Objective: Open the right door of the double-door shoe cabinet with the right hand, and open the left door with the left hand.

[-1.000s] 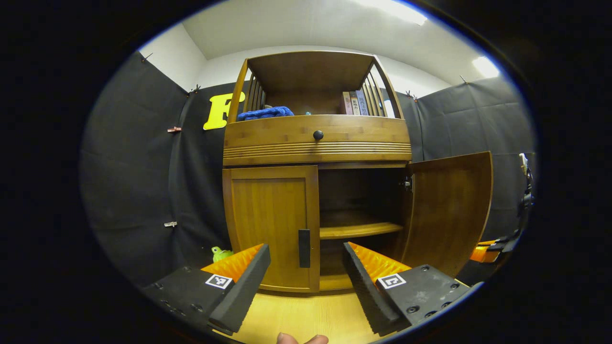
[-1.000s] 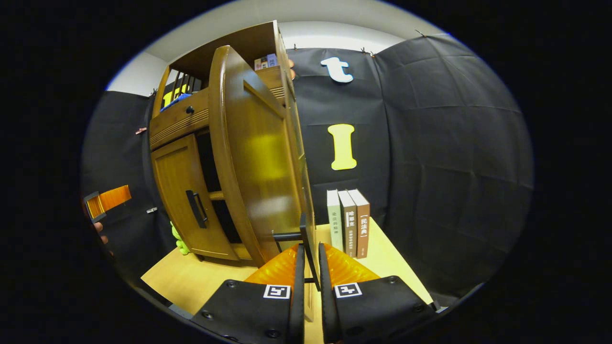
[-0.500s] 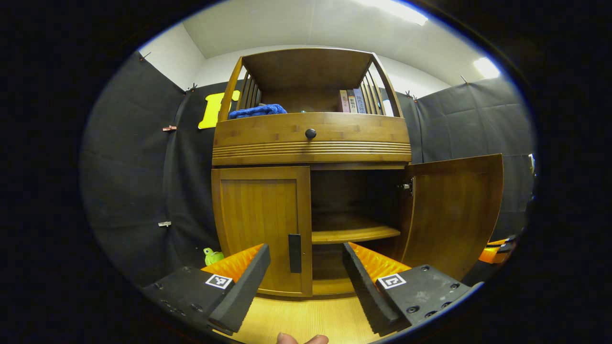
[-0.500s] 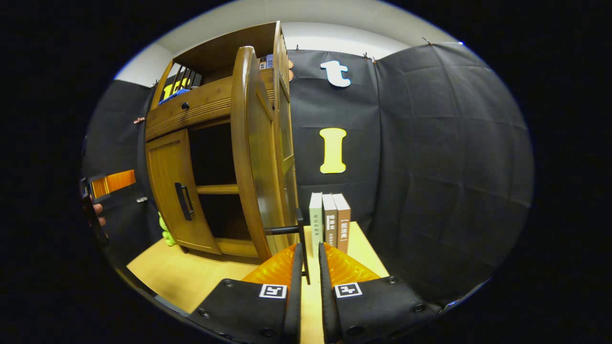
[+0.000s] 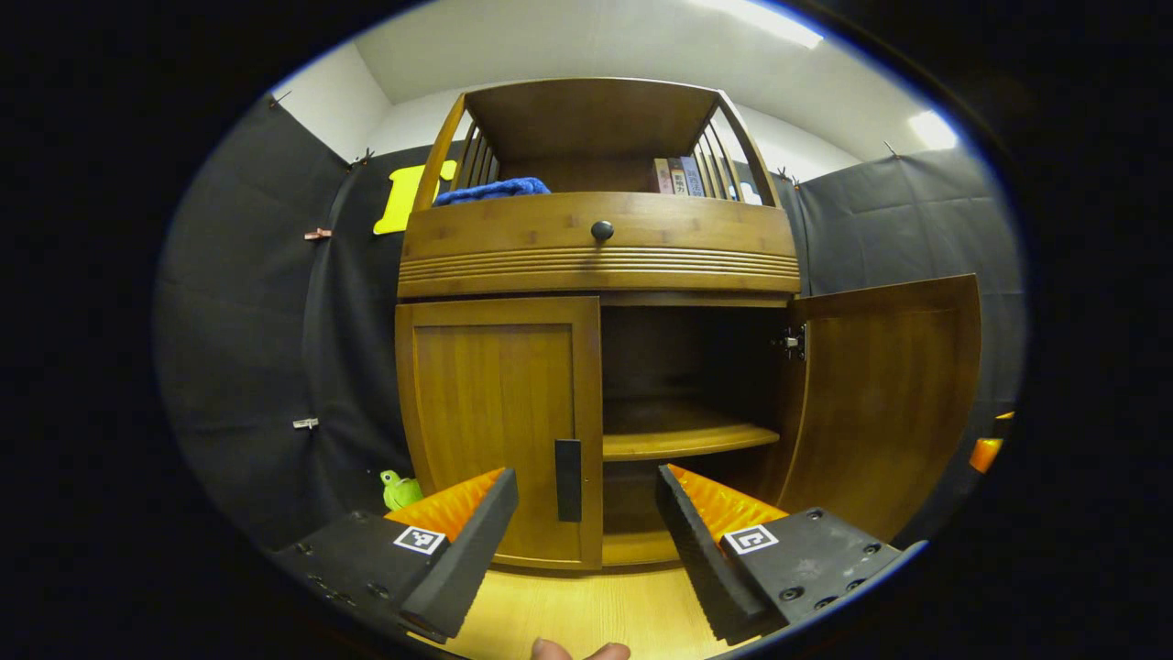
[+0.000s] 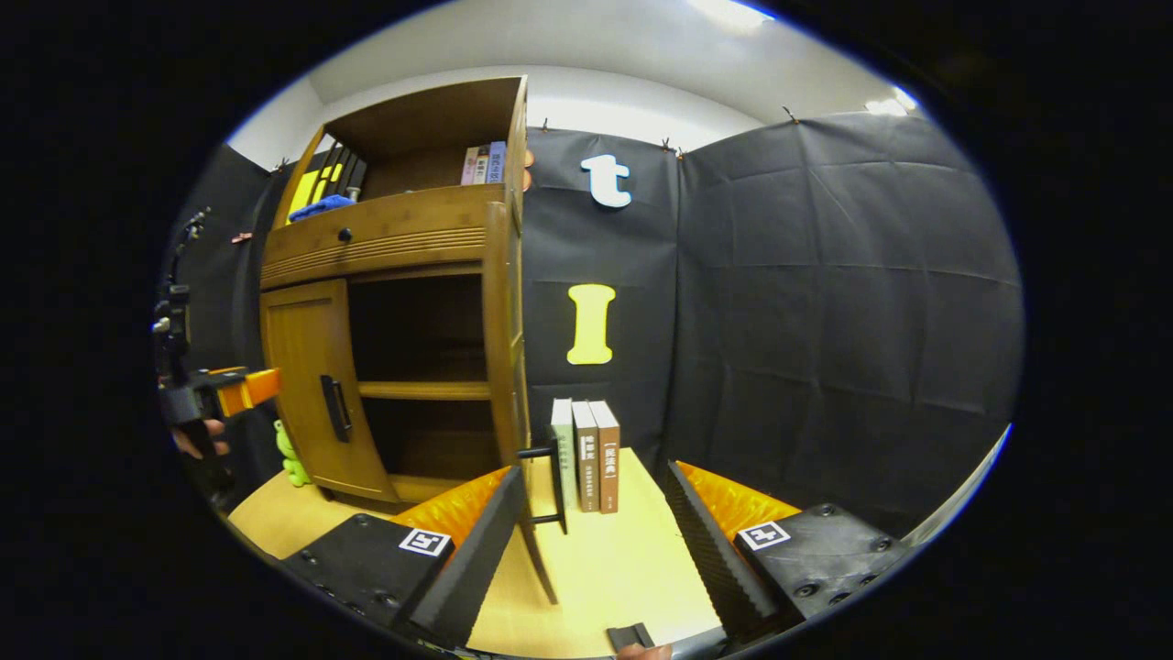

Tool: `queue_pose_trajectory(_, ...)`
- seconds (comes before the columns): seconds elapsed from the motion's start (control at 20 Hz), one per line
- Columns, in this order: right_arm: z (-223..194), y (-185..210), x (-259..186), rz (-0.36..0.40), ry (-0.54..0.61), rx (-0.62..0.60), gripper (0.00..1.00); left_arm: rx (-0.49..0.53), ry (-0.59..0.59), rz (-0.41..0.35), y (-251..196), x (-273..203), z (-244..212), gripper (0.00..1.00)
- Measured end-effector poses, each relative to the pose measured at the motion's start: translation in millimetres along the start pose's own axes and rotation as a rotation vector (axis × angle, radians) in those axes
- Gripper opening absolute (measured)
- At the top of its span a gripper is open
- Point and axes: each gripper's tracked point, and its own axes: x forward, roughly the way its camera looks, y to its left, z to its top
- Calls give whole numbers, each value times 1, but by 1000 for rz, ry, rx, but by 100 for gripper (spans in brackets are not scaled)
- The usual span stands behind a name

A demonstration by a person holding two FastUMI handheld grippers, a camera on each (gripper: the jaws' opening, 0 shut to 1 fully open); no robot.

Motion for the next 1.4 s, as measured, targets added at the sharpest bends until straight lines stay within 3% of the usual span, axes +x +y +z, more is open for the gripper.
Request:
queue_pose_trajectory(0.05, 4, 10, -8, 18, -8, 3, 100, 3, 1, 0, 2, 5, -4, 95)
queue_pose_trajectory(0.2, 12, 35, -21, 43, -16, 16, 98, 22, -8, -8, 7, 23, -12, 93)
queue_pose_trajectory(0.25, 16, 42, -22, 42, -24, 20, 93, 25, -11, -11, 9, 29, -15, 93)
queue_pose_trajectory(0.3, 18, 49, -21, 44, -25, 29, 98, 26, -14, -16, 11, 36, -17, 93)
queue_pose_trajectory(0.35, 19, 56, -17, 44, -23, 40, 93, 27, -20, -20, 12, 43, -20, 93)
queue_pose_trajectory(0.45, 21, 72, -15, 56, -19, 43, 93, 42, -47, -18, 18, 56, -23, 93)
queue_pose_trajectory(0.55, 25, 87, -10, 67, -27, 46, 98, 52, -49, -14, 25, 74, -35, 96)
queue_pose_trajectory(0.65, 28, 99, -5, 74, -29, 65, 93, 48, -33, -7, 29, 92, -45, 95)
queue_pose_trajectory(0.7, 30, 104, -2, 74, -33, 76, 98, 49, -32, 0, 31, 101, -48, 95)
queue_pose_trajectory(0.8, 31, 112, 3, 78, -34, 85, 93, 42, -17, 1, 34, 119, -59, 93)
queue_pose_trajectory(1.1, 31, 116, 15, 65, -33, 76, 98, 26, 28, -13, 24, 163, -77, 86)
queue_pose_trajectory(1.2, 29, 114, 16, 62, -28, 72, 98, 25, 39, 4, 23, 172, -79, 80)
queue_pose_trajectory(1.35, 28, 110, 18, 67, -27, 77, 98, 20, 29, 32, 20, 178, -78, 44)
queue_pose_trajectory(1.4, 28, 110, 18, 73, -28, 82, 98, 22, 31, 35, 20, 178, -78, 40)
